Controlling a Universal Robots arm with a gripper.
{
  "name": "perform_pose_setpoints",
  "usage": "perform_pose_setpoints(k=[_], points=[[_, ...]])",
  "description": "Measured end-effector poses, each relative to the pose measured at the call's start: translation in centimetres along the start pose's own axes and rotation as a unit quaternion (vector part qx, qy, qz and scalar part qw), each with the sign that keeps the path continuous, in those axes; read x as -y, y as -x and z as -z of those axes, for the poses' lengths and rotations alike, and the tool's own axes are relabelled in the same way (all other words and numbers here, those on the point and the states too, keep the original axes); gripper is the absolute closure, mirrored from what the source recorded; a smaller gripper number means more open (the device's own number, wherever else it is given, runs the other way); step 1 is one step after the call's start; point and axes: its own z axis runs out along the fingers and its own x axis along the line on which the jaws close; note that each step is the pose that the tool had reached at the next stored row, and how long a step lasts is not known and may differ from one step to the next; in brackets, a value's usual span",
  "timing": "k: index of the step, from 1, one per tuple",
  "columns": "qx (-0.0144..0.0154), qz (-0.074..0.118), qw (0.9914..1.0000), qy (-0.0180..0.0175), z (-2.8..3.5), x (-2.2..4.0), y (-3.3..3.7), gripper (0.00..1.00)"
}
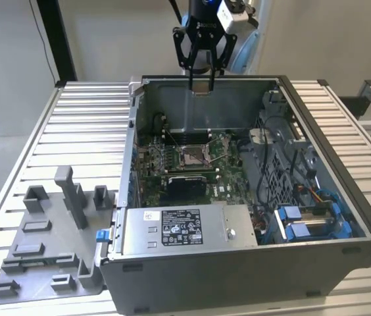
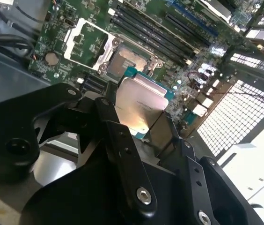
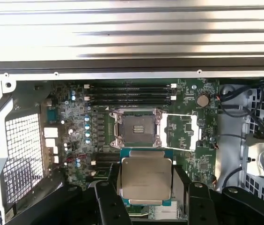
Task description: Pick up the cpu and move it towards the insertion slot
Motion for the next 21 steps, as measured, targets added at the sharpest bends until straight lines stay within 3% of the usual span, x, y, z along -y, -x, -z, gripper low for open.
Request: perform_pose_setpoints(k=[21], points=[[-0.0002, 0.0, 1.0, -0.0006, -0.32, -0.49, 0.05, 1.0]])
